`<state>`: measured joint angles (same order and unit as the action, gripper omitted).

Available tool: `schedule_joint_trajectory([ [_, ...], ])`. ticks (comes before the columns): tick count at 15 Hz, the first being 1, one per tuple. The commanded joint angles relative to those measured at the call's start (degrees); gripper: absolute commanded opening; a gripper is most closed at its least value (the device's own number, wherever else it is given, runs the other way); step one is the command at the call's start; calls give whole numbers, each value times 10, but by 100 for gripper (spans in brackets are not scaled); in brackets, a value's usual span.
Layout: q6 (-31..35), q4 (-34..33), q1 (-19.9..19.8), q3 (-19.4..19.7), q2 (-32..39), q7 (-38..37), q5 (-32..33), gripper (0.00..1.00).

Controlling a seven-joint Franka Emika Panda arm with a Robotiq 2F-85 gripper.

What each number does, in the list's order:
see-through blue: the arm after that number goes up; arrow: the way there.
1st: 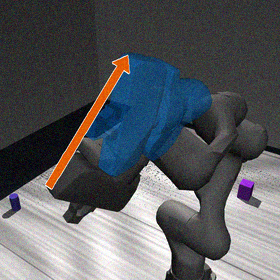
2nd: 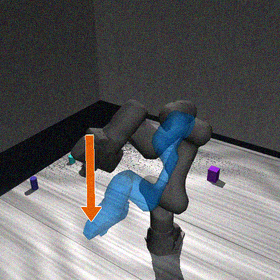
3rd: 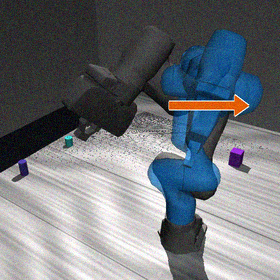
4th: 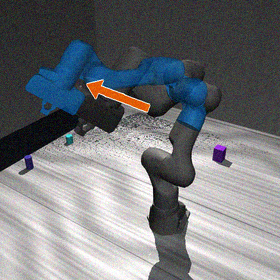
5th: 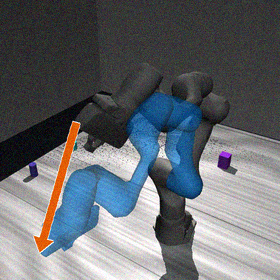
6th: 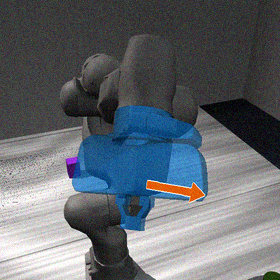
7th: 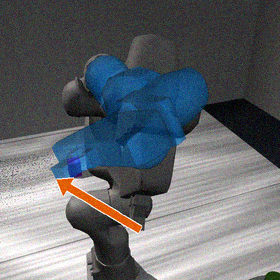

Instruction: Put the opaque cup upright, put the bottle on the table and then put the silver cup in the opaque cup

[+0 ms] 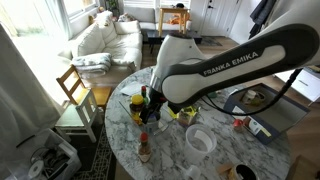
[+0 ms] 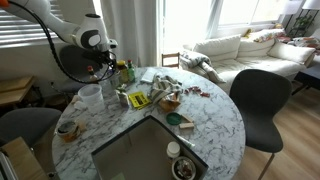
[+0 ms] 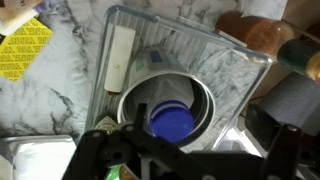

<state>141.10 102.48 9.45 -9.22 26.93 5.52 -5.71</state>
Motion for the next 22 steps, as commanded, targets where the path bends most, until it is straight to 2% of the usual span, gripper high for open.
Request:
schedule_joint_trajectory([
  [1, 14, -21, 19, 21, 23, -50, 41, 100],
  [4, 17, -35, 27, 32, 36, -77, 63, 97],
  [12, 6, -67, 46, 51, 59, -122, 95, 33],
  [14, 2, -73, 49, 55, 59, -130, 101, 22],
  [22, -14, -64, 45, 46, 23, -114, 99, 21],
])
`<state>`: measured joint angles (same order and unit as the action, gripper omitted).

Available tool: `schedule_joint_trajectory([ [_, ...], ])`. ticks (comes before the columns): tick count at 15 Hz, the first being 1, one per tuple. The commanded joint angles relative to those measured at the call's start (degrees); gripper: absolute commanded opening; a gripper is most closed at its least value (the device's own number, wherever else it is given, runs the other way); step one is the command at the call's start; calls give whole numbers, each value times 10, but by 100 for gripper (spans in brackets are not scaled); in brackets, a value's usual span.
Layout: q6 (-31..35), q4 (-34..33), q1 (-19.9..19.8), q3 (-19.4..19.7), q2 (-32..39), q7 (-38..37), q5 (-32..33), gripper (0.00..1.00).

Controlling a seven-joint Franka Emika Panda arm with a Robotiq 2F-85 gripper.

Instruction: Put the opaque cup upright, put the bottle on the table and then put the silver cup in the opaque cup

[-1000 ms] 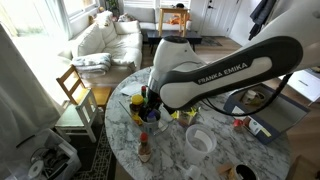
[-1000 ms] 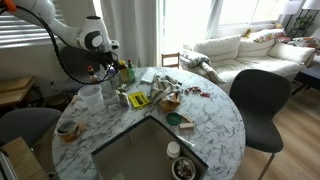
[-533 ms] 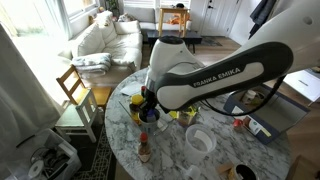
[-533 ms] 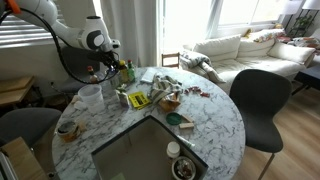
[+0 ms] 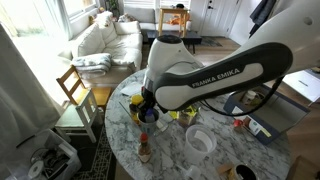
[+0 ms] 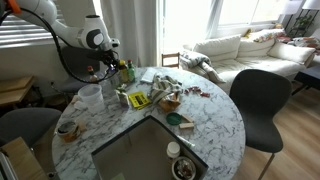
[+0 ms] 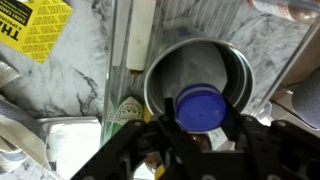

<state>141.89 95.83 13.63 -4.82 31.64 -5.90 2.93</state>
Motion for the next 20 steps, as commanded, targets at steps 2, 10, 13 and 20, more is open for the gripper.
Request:
schedule_joint_trajectory([
  [2, -36, 7, -6, -10, -44, 24, 2, 21],
  [10, -127, -6, -22, -18, -131, 68, -7, 21],
  [13, -142, 1, -32, -19, -175, 81, -12, 21],
  [20, -133, 52, -72, 11, -238, 64, 1, 21],
])
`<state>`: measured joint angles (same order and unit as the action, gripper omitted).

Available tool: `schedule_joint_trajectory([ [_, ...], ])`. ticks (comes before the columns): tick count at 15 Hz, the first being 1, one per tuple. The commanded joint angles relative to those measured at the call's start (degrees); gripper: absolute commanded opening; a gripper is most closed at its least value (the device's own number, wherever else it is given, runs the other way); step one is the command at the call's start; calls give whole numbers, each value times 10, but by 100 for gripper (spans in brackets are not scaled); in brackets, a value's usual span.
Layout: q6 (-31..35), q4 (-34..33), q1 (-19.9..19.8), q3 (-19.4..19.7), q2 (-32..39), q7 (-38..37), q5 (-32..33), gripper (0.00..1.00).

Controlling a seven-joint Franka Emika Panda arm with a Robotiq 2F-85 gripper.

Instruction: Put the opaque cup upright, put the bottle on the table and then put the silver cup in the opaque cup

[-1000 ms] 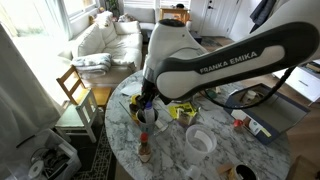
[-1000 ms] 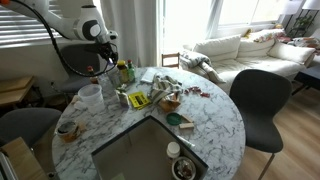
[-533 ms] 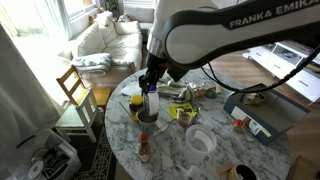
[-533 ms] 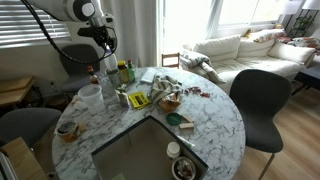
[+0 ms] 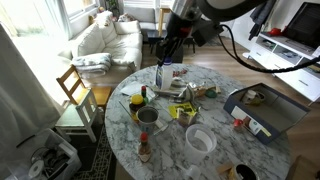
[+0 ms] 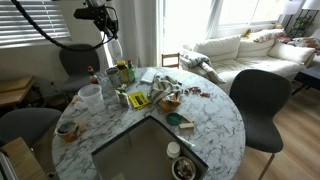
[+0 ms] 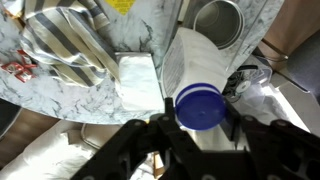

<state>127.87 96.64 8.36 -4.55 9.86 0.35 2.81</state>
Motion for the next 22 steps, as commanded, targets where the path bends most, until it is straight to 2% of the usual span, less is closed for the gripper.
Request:
schedule_joint_trajectory([
  [1, 13, 54, -27, 11, -17, 4, 1, 21],
  [4, 48, 87, -42, 22, 2, -4, 7, 21],
  [8, 160, 122, -52, 29, 42, -2, 11, 21],
  [11, 231, 126, -52, 30, 81, 2, 10, 21],
  [19, 234, 95, -54, 4, 168, 30, -15, 21],
  [22, 226, 85, -47, 2, 187, 31, -5, 21],
])
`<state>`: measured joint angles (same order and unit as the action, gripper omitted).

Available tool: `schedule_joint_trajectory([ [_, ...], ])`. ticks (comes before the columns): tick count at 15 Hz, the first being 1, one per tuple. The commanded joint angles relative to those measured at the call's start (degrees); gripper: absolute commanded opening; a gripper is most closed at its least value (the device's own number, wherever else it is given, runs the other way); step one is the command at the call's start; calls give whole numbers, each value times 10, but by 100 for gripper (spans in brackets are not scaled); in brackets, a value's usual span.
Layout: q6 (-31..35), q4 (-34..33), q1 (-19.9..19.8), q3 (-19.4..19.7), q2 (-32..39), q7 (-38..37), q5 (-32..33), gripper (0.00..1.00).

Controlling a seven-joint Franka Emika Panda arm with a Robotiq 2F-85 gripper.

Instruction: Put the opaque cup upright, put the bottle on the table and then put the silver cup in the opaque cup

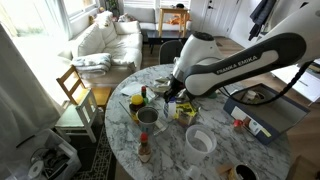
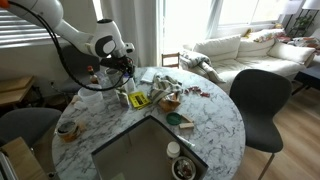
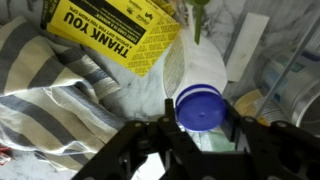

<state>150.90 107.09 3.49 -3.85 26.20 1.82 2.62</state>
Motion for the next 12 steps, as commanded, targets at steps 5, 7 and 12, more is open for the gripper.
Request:
schedule_joint_trajectory([
  [5, -36, -31, 28, 8, -13, 6, 36, 92],
  [7, -51, -40, 41, 14, -28, -5, 57, 100],
  [12, -56, -65, 24, -51, -23, 12, -53, 100],
])
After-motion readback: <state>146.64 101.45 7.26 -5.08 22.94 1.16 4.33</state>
